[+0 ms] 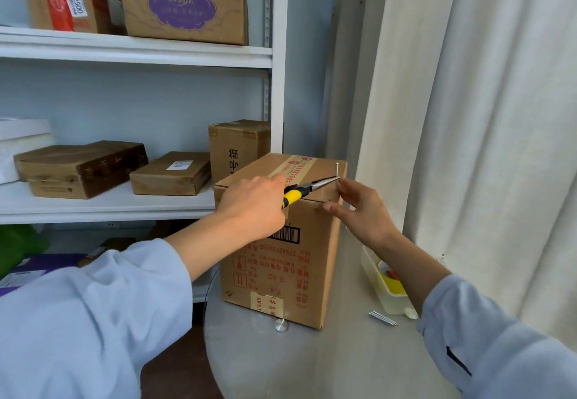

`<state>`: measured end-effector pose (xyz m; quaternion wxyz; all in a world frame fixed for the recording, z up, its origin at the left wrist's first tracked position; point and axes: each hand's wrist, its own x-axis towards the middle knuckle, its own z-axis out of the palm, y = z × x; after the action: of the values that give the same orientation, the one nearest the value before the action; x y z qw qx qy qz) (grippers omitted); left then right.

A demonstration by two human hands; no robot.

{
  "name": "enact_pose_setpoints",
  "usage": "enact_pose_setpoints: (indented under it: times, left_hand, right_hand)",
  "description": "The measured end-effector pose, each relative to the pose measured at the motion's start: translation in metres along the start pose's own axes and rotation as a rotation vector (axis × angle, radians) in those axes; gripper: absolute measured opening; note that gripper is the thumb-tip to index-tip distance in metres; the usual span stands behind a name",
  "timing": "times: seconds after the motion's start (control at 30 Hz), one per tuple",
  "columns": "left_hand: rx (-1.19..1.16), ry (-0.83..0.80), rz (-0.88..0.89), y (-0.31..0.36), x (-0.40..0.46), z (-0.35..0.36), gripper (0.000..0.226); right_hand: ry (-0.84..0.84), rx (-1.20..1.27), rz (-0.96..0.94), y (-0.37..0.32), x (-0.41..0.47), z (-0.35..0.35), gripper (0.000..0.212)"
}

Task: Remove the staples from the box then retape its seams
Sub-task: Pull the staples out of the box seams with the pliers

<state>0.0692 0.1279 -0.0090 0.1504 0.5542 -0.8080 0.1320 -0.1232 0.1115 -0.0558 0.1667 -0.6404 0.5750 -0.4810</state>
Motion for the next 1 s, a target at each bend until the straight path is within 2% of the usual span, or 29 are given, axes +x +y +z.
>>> enact_pose_setpoints:
  times: [0.07, 0.2, 0.37, 0.5, 0.63, 0.73, 0.8, 0.9, 1.0]
  left_hand:
    - [-0.002, -0.016, 0.003, 0.0, -0.002, 0.0, 0.041]
    - [-0.019, -0.04, -0.014, -0.001, -0.005, 0.003, 0.041]
    - [-0.045, -0.042, -0.014, 0.003, -0.01, 0.002, 0.033]
    - [-0.052, -0.051, 0.005, 0.006, -0.015, 0.008, 0.037]
    - [-0.127, -0.088, 0.003, 0.013, -0.019, 0.02, 0.015]
    - [-0.159, -0.188, -0.002, 0.022, -0.02, 0.033, 0.015]
    - [-0.172, -0.275, -0.008, 0.028, -0.021, 0.046, 0.017]
    - [-0.202, -0.384, -0.019, 0.04, -0.023, 0.068, 0.018]
    - [-0.245, -0.478, -0.028, 0.054, -0.023, 0.09, 0.02]
  right_hand:
    - [0.088, 0.097, 0.003, -0.009, -0.003, -0.005, 0.058]
    - [0.217, 0.133, 0.005, -0.02, -0.007, -0.009, 0.037]
    - [0.223, 0.185, 0.042, -0.026, -0.01, -0.011, 0.016]
    - [0.222, 0.129, 0.044, -0.025, -0.015, -0.014, 0.011]
    - [0.292, 0.092, 0.066, -0.015, -0.017, -0.015, 0.018]
    - [0.358, 0.129, 0.139, -0.002, -0.021, -0.021, 0.017]
    - [0.325, 0.116, 0.204, 0.012, -0.028, -0.026, 0.015]
    - [0.181, 0.03, 0.323, 0.04, -0.041, -0.03, 0.01]
    - [0.023, -0.137, 0.415, 0.078, -0.053, -0.029, 0.022]
